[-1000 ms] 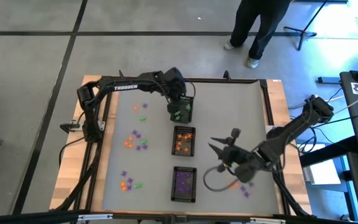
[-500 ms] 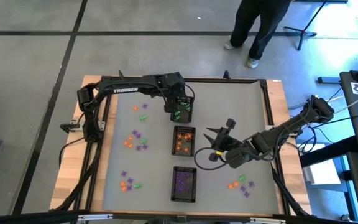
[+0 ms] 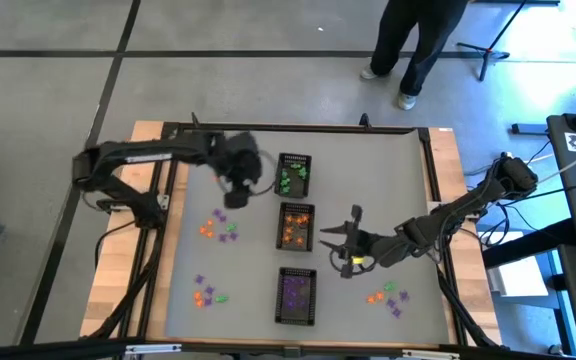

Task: Sort Halloween decoration
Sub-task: Put the green skeleton toy into the top black bin

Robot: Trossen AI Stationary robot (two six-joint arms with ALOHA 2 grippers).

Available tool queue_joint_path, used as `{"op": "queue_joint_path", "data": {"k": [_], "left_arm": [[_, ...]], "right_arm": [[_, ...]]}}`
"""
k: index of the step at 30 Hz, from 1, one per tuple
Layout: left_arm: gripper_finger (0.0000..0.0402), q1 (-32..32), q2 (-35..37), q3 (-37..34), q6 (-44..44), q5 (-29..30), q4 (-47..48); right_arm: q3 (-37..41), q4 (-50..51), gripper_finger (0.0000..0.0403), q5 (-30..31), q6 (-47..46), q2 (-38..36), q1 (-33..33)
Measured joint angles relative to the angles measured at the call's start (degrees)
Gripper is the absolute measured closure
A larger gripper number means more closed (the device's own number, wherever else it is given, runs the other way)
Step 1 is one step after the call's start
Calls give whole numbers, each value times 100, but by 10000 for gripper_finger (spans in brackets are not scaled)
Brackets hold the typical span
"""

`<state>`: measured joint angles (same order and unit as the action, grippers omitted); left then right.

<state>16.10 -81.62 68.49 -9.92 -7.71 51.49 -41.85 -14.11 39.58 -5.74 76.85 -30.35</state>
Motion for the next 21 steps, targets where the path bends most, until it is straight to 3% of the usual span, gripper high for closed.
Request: {"op": "queue_joint_path", "data": {"k": [4,10,16,21], "left_arm": [[221,-619,768,-794,888,-5,37],[221,-2173,1289,-1801,2636,123,-219],[221,-4035,1069,-2476,4447,269,-1412],[221,-5338,474,-2328,5019,950,-2241]], "right_arm": [[73,-615,279,-61,-44,-10,-2],[73,-705,279,-61,-1112,54,0],[70,-1096,279,-93,-1681,564,-228],[70,-1778,279,120,-1795,1105,-460]]}}
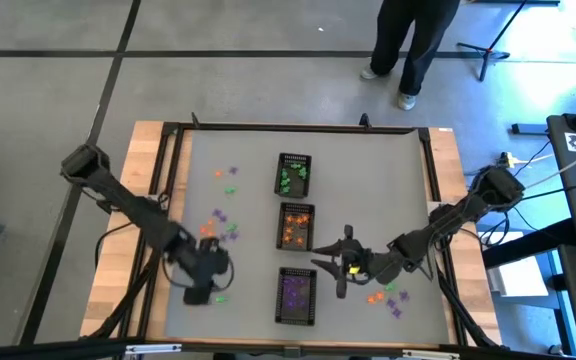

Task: Sort Halloween decoration
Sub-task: Put the green skeleton toy into the top black bin

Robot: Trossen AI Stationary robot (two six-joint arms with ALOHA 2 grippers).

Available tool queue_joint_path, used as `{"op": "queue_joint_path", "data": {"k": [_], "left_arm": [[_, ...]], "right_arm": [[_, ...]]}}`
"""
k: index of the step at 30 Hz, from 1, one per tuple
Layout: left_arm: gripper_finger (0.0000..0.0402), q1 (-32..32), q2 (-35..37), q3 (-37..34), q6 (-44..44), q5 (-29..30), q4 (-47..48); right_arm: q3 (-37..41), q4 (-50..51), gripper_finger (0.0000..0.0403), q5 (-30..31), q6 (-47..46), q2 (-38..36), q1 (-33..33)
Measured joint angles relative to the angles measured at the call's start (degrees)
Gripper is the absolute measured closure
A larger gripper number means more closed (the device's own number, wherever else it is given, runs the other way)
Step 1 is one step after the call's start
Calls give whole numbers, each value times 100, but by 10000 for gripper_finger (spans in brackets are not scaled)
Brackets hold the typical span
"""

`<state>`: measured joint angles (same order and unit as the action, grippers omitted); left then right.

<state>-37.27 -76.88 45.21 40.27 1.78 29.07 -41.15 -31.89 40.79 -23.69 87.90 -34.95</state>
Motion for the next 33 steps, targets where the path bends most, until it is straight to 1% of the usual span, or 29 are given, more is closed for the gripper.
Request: {"op": "queue_joint_path", "data": {"k": [3,6,10,13,17,21,25,27,29,33], "left_arm": [[221,-486,-475,291,292,419,-74],[221,-796,-1012,561,524,737,-47],[221,-951,-1704,922,848,809,106],[221,-966,-2087,1118,1070,780,376],[221,-962,-2343,1208,1373,775,640],[221,-962,-2502,1219,1596,780,648],[222,-963,-2568,1235,1624,840,684],[230,-962,-2552,1232,1624,883,732],[246,-960,-2532,1228,1587,909,759],[304,-955,-2534,1226,1343,948,765]], "right_arm": [[-11,-519,279,82,-9,239,-82],[-11,-979,279,120,-8,395,-158],[-15,-1501,279,121,-10,596,-232],[-15,-1791,279,123,-24,761,-312],[-15,-1900,279,241,-159,917,-382],[-15,-1908,279,372,-294,985,-412],[-17,-1911,279,370,-308,988,-410],[-17,-1906,279,373,-308,988,-410],[-17,-1906,279,373,-307,988,-410],[-20,-1905,279,373,-279,988,-407]]}}
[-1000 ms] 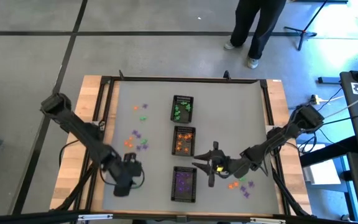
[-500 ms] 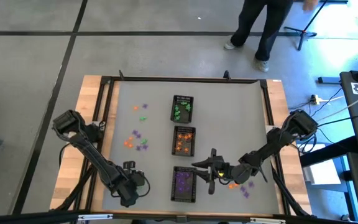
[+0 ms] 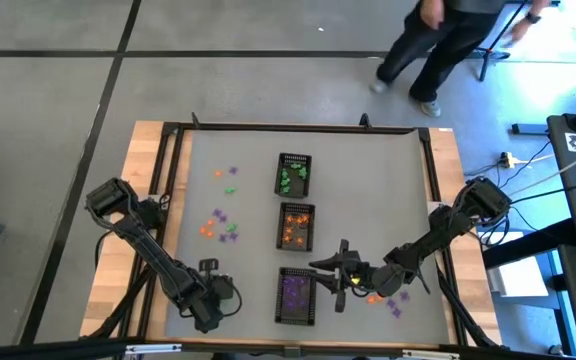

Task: Sort Halloween decoration
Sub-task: Put the green skeleton toy into the top black bin

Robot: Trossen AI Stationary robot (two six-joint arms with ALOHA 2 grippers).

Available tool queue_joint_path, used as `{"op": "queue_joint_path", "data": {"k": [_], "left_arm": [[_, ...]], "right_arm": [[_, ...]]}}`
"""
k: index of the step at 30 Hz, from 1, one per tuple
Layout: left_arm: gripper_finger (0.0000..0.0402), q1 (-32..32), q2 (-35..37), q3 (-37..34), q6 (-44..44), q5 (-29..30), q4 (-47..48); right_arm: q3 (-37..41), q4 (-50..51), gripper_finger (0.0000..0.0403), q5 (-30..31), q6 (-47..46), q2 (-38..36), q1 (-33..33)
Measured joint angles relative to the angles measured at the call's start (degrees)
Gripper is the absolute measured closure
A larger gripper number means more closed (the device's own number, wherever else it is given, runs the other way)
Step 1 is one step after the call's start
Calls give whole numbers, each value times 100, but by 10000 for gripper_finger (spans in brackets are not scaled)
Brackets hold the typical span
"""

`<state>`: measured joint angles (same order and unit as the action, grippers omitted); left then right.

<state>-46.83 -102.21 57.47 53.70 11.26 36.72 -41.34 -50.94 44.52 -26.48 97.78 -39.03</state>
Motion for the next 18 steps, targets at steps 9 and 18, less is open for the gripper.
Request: {"op": "queue_joint_path", "data": {"k": [9,18], "left_arm": [[380,214,521,299,-761,793,633],[387,956,1888,363,-2238,1617,344]], "right_arm": [[0,-274,279,749,1054,-58,3],[0,-220,279,-185,1830,-485,166]]}}
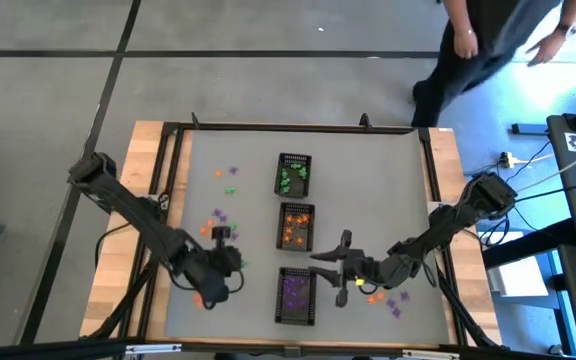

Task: Sort Halloween decoration
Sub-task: Put the green skeleton toy into the top black bin

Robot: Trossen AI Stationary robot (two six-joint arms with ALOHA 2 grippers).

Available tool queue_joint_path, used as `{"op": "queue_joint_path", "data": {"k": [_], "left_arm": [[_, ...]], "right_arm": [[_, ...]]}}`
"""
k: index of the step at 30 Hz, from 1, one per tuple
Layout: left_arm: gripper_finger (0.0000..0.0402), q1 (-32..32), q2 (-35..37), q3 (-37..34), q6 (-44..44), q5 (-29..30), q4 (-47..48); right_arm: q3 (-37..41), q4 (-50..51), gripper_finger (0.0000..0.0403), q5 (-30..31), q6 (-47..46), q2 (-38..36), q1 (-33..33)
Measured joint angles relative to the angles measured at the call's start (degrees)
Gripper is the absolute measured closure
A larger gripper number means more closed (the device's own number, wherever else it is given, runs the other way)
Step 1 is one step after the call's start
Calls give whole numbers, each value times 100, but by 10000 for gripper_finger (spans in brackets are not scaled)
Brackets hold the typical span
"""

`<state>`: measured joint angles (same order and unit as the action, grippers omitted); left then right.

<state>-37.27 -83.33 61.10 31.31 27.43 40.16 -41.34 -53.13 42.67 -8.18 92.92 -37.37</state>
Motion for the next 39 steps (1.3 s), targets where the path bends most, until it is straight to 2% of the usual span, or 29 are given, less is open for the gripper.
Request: {"op": "queue_joint_path", "data": {"k": [4,7,11,14,17,20,24,29,35,39], "left_arm": [[388,411,340,0,-892,-86,-644],[389,727,398,0,-1517,-438,-1078],[389,1213,393,-5,-2158,-812,-1273],[389,1723,387,-124,-2543,-980,-1371],[387,2316,383,-200,-2858,-1192,-1448],[387,2937,383,-342,-3220,-1739,-1822],[386,3730,383,-522,-3741,-2794,-2515],[386,4646,383,-595,-4092,-3455,-2840],[386,5377,255,-597,-4506,-3771,-3093],[386,5740,-211,-597,-4547,-4280,-3609]], "right_arm": [[0,232,279,-436,139,-219,125],[0,368,279,-492,321,-288,197],[0,419,279,-635,637,-290,305],[0,536,279,-938,746,-321,456],[0,854,279,-987,805,-473,647],[0,1375,279,-1062,679,-760,833],[0,1900,279,-1562,655,-1224,1099],[235,2036,279,-1939,1076,-1813,1405],[796,2036,279,-2046,1321,-2537,2180],[1132,2032,279,-2671,1254,-2849,2915]]}}
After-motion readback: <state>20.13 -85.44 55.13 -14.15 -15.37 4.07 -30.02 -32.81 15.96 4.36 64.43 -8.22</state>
